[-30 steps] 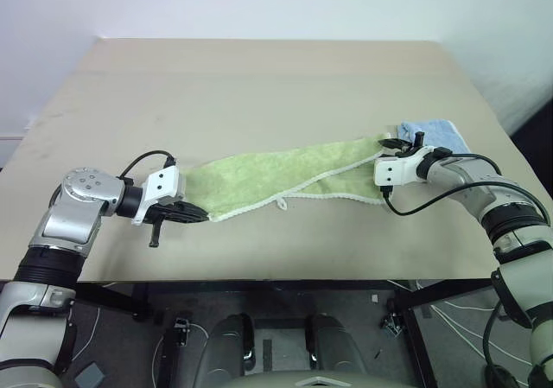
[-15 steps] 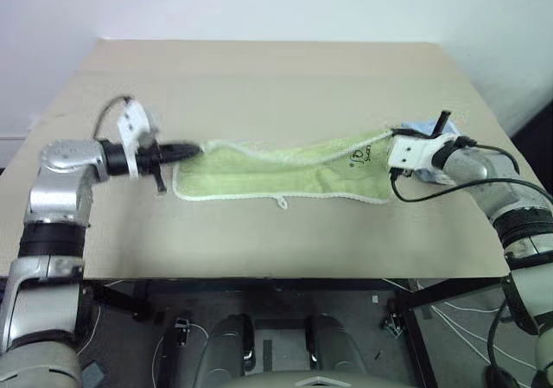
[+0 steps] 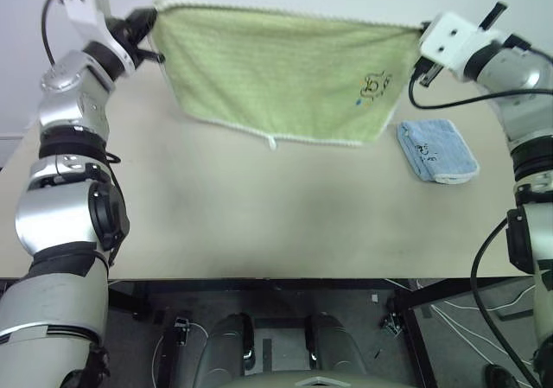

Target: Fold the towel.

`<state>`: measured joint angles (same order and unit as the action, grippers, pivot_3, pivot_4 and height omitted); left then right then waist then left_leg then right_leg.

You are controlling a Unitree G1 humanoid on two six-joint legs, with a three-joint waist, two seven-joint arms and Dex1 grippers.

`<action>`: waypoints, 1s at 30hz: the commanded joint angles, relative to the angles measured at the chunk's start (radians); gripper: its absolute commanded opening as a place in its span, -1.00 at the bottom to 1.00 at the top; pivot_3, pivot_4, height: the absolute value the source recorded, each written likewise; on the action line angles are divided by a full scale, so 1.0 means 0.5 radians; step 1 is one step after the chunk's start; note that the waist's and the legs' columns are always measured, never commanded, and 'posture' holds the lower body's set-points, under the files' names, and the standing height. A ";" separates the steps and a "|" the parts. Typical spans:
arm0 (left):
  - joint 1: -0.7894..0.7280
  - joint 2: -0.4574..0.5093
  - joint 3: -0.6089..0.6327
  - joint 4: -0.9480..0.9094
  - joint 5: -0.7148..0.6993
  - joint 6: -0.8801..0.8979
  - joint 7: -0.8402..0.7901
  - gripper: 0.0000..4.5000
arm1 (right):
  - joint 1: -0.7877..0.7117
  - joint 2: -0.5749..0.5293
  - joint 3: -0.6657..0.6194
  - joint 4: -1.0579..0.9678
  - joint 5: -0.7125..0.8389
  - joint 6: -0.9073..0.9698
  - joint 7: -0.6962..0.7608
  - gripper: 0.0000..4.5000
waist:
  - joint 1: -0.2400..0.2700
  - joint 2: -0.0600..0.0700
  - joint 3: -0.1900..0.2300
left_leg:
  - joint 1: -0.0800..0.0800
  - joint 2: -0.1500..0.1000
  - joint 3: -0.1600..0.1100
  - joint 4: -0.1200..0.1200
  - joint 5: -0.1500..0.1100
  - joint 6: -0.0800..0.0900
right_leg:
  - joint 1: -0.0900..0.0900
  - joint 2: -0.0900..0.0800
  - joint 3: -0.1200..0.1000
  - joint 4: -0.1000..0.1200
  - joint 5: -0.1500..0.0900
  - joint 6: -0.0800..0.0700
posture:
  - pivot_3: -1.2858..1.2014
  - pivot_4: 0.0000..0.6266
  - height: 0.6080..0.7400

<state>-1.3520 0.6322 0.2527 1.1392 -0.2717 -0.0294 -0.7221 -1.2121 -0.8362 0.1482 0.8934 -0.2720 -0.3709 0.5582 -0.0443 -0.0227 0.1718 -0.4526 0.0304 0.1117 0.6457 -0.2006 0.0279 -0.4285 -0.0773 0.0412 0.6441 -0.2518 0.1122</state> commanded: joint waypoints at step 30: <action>1.230 0.340 -0.199 -0.746 0.190 0.291 -0.392 -1.00 | 1.180 -0.114 -0.067 -1.348 0.519 0.807 0.857 -0.99 | 0.007 0.003 -0.002 | -0.016 0.041 0.011 -0.027 0.003 -0.020 | -0.007 -0.085 -0.182 -0.100 0.112 -0.062 | 0.03 -0.52 1.00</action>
<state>-0.6997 0.8001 0.1686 0.6976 -0.2310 0.1833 -0.9734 -0.5813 -0.8987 0.1066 0.1345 0.0387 0.0709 1.0102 -0.0408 -0.0209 0.1709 -0.4617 0.0513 0.1183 0.6321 -0.1975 0.0159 -0.4336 -0.1197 -0.0515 0.5943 -0.1951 0.0825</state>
